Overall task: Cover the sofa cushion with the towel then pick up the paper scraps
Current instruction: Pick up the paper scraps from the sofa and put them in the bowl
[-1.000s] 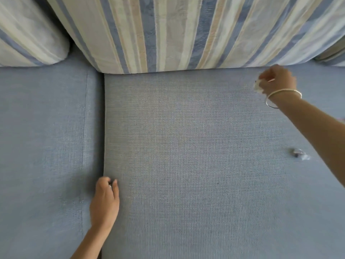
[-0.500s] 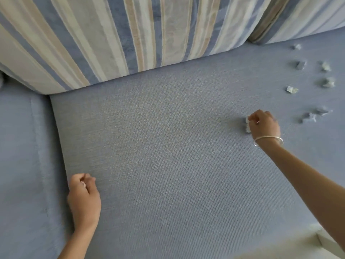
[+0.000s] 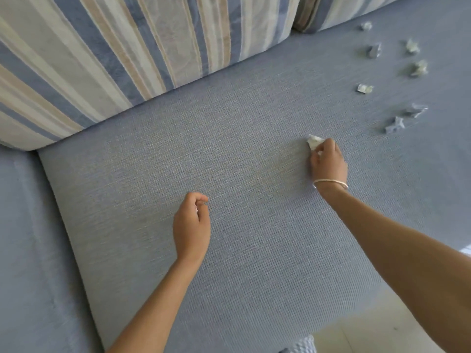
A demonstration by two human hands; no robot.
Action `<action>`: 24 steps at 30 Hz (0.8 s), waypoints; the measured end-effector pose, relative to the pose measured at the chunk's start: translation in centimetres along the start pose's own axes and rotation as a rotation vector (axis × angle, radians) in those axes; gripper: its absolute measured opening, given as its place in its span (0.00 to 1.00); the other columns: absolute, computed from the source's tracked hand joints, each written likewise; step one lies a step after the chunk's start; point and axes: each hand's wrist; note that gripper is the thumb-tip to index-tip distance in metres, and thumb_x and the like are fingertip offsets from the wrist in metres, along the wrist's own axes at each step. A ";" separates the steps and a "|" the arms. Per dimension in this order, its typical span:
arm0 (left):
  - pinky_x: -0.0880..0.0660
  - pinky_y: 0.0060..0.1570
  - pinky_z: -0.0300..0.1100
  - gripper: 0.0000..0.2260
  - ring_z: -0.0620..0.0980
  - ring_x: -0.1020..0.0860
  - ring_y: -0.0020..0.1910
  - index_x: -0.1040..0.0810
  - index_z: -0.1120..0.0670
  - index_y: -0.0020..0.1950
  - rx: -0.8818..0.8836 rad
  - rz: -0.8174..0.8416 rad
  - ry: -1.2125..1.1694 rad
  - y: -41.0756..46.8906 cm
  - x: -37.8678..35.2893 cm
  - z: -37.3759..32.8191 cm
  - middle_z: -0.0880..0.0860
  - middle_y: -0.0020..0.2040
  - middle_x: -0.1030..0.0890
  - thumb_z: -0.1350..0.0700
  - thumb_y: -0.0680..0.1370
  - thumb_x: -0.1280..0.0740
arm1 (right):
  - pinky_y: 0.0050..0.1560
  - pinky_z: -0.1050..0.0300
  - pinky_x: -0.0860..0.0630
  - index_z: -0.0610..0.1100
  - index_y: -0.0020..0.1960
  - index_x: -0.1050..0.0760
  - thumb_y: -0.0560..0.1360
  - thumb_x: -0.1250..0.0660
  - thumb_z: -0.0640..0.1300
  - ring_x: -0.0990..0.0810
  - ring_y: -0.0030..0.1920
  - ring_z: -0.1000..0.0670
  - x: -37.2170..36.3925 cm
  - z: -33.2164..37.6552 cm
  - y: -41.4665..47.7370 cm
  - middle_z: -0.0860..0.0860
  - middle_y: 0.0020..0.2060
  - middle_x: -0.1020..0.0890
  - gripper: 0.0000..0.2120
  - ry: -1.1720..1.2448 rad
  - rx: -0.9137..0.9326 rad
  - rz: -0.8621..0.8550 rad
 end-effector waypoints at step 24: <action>0.39 0.33 0.41 0.07 0.54 0.32 0.33 0.27 0.56 0.46 -0.377 0.334 -0.112 -15.7 0.2 -18.9 0.46 0.29 0.32 0.64 0.76 0.43 | 0.28 0.61 0.40 0.42 0.39 0.36 0.74 0.36 0.36 0.34 0.29 0.49 21.0 -5.8 -23.9 0.51 0.28 0.32 0.10 0.406 -0.227 -0.385</action>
Point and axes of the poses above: each hand's wrist, its own y-axis towards the middle knuckle, its own x-axis out of the back of the hand, z = x × y
